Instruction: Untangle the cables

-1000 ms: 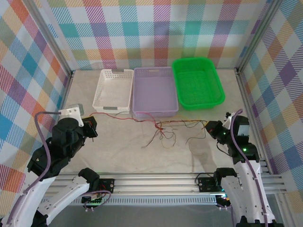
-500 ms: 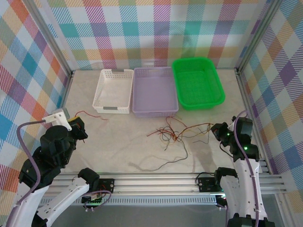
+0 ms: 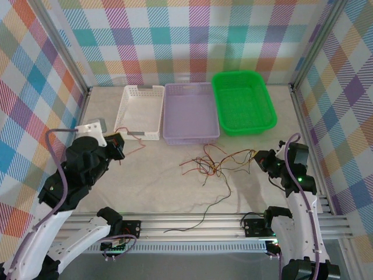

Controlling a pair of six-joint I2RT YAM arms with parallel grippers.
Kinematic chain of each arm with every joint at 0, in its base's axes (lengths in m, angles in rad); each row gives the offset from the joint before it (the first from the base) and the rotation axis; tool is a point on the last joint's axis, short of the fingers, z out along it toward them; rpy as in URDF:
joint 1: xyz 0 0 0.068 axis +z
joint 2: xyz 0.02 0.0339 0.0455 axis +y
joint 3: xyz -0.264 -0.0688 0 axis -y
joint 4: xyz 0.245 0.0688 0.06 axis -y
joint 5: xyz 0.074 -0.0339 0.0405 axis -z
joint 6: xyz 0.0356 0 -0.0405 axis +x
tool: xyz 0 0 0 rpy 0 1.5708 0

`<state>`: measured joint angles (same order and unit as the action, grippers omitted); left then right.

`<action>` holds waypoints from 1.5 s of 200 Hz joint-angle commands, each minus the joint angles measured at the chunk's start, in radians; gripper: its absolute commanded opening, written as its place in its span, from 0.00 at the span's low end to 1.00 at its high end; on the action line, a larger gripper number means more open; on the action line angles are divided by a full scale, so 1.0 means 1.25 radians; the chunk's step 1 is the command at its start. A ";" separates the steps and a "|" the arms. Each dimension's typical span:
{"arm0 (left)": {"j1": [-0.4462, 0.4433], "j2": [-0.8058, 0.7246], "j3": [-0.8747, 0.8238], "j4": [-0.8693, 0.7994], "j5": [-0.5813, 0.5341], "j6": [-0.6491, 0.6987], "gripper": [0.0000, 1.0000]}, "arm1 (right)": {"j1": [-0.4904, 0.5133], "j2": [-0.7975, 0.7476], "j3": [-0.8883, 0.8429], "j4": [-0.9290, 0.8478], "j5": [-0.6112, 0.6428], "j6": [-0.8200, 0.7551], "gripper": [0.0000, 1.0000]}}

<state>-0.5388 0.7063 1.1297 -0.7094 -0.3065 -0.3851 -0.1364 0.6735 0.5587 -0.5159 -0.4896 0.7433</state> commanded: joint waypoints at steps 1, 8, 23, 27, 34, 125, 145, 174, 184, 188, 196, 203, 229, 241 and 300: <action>0.011 0.062 0.040 0.132 0.076 0.011 0.00 | 0.008 0.001 -0.014 0.051 -0.031 0.000 0.00; 0.011 0.088 0.050 0.158 0.093 0.014 0.00 | 0.010 0.000 -0.018 0.063 -0.033 0.004 0.00; 0.011 0.150 0.078 0.206 0.128 0.028 0.00 | 0.014 -0.001 -0.021 0.082 -0.038 0.014 0.00; 0.011 0.168 0.086 0.216 0.133 0.031 0.00 | 0.015 -0.001 -0.020 0.087 -0.038 0.015 0.00; 0.011 0.198 0.100 0.232 0.141 0.040 0.00 | 0.018 -0.001 -0.020 0.095 -0.040 0.017 0.00; 0.010 0.624 0.283 0.400 0.194 0.121 0.00 | 0.035 0.015 -0.014 0.177 -0.091 0.015 0.00; 0.011 0.723 0.352 0.392 0.197 0.126 0.00 | 0.038 0.011 -0.010 0.192 -0.109 0.013 0.00; 0.010 0.851 0.446 0.367 0.224 0.139 0.00 | 0.042 0.003 0.015 0.233 -0.157 0.027 0.00; 0.010 0.886 0.464 0.363 0.229 0.140 0.00 | 0.042 -0.006 0.037 0.237 -0.167 0.030 0.00; 0.010 0.899 0.467 0.364 0.230 0.140 0.00 | 0.042 -0.010 0.045 0.236 -0.169 0.030 0.00; 0.010 0.917 0.475 0.368 0.230 0.141 0.00 | 0.043 -0.016 0.071 0.235 -0.176 0.029 0.00; 0.010 0.937 0.482 0.370 0.227 0.145 0.00 | 0.043 -0.021 0.093 0.233 -0.184 0.028 0.00; 0.010 1.008 0.533 0.353 0.205 0.160 0.00 | 0.042 -0.017 0.175 0.215 -0.218 0.023 0.00; 0.010 1.038 0.563 0.352 0.196 0.171 0.00 | 0.042 -0.015 0.210 0.200 -0.226 0.017 0.00; 0.015 1.008 0.667 0.312 0.182 0.173 0.00 | 0.042 -0.029 0.312 0.148 -0.253 -0.002 0.00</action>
<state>-0.5350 2.0594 1.9049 -0.3340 -0.0715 -0.1852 -0.0902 0.6510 0.8986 -0.3153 -0.7658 0.7635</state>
